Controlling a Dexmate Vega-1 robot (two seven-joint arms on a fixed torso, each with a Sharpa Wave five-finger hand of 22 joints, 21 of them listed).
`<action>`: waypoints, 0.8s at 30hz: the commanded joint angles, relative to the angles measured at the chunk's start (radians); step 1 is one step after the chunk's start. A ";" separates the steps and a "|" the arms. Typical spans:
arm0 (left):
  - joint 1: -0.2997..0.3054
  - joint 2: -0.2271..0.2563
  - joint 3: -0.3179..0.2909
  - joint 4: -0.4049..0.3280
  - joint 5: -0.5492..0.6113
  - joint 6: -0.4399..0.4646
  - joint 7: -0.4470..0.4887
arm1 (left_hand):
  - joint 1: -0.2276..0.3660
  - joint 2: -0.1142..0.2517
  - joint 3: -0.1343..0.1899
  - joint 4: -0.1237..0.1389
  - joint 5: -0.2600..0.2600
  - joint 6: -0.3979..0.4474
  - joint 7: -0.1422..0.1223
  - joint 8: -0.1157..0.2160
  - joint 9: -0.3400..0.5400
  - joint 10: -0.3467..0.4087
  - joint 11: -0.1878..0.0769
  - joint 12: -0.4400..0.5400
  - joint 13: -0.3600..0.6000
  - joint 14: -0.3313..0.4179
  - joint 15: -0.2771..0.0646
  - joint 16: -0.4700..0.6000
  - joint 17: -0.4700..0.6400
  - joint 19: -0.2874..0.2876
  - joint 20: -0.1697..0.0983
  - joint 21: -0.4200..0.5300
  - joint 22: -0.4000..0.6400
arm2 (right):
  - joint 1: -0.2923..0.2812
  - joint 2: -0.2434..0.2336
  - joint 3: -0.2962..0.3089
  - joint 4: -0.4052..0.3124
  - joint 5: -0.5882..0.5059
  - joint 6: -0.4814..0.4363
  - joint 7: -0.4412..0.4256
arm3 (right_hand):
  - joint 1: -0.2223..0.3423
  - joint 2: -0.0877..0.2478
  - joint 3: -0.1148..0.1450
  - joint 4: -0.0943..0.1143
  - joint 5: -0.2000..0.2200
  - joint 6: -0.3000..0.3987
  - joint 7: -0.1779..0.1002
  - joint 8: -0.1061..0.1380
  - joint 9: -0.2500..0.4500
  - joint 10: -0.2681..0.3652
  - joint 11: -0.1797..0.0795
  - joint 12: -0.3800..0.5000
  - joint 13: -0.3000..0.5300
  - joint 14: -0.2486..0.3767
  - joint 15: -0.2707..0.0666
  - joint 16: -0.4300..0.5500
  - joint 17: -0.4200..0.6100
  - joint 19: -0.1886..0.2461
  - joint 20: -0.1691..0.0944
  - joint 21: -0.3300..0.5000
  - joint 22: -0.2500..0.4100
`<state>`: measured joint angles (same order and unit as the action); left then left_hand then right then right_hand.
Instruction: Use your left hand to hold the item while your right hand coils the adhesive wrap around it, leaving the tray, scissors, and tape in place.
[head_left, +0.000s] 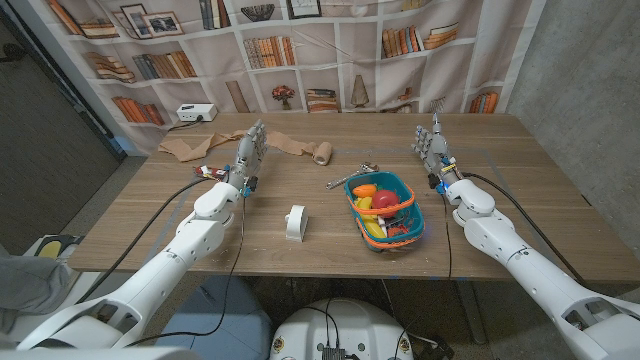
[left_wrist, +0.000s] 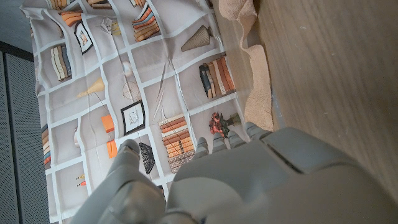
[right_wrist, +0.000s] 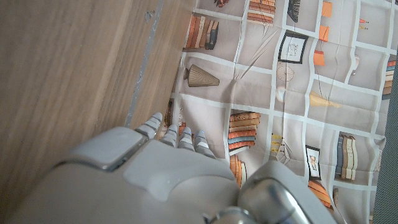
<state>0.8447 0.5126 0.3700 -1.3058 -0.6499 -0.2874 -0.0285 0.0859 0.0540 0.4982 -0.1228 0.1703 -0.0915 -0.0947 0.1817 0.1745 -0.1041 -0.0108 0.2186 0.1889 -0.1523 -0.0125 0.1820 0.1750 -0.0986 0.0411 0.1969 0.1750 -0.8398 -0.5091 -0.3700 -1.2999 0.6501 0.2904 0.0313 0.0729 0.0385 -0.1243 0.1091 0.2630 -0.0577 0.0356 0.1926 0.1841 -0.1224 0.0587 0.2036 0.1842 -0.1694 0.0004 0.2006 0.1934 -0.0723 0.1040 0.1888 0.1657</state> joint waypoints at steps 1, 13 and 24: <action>0.003 0.000 0.001 -0.002 -0.003 -0.002 -0.006 | 0.011 0.000 0.006 0.002 0.006 -0.002 -0.004 0.005 0.001 -0.007 0.002 0.004 0.005 -0.006 0.001 0.005 0.004 -0.008 0.002 0.004 0.002 | -0.013 -0.007 0.003 -0.021 0.002 -0.002 -0.006 | 0.011 0.000 -0.005 -0.001 0.004 -0.007 -0.002 0.005 0.001 -0.003 0.000 0.006 0.005 -0.070 -0.001 0.005 0.002 0.001 0.005 0.004 0.003; 0.035 0.002 -0.019 -0.022 -0.003 -0.036 0.019 | 0.010 0.001 0.005 0.001 0.006 0.003 -0.004 0.006 0.002 0.013 0.003 0.010 0.006 0.002 0.000 0.008 0.004 -0.007 0.004 0.003 0.002 | -0.028 -0.017 0.001 -0.062 -0.009 -0.012 -0.026 | 0.015 0.002 -0.005 -0.003 0.004 -0.008 -0.001 0.003 0.001 0.003 0.000 0.006 0.005 -0.069 -0.001 0.004 0.002 0.002 0.004 0.003 0.003; 0.065 0.019 -0.038 -0.034 0.024 -0.064 0.065 | 0.012 0.003 0.006 0.000 0.007 0.003 -0.004 0.005 0.002 0.003 0.002 0.004 0.006 -0.009 -0.004 0.003 0.004 -0.006 -0.001 0.002 0.002 | -0.041 -0.023 -0.006 -0.102 -0.025 -0.020 -0.046 | 0.018 0.004 -0.004 -0.004 0.003 -0.006 -0.001 0.004 0.002 0.004 -0.003 0.005 0.005 -0.069 -0.002 0.003 0.002 0.002 0.007 0.002 0.003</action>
<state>0.8847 0.5169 0.3468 -1.3307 -0.6556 -0.3171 -0.0078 0.0858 0.0540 0.4981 -0.1227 0.1702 -0.0914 -0.0946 0.1816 0.1747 -0.0909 -0.0089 0.2224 0.1932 -0.1521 -0.0126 0.1820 0.1747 -0.0985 0.0411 0.1975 0.1749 -0.8661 -0.5237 -0.3688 -1.3586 0.6403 0.2808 0.0050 0.0781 0.0438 -0.1242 0.1091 0.2629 -0.0576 0.0357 0.1925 0.1840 -0.1223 0.0586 0.2035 0.1840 -0.1694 0.0005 0.2006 0.1932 -0.0723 0.1038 0.1888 0.1655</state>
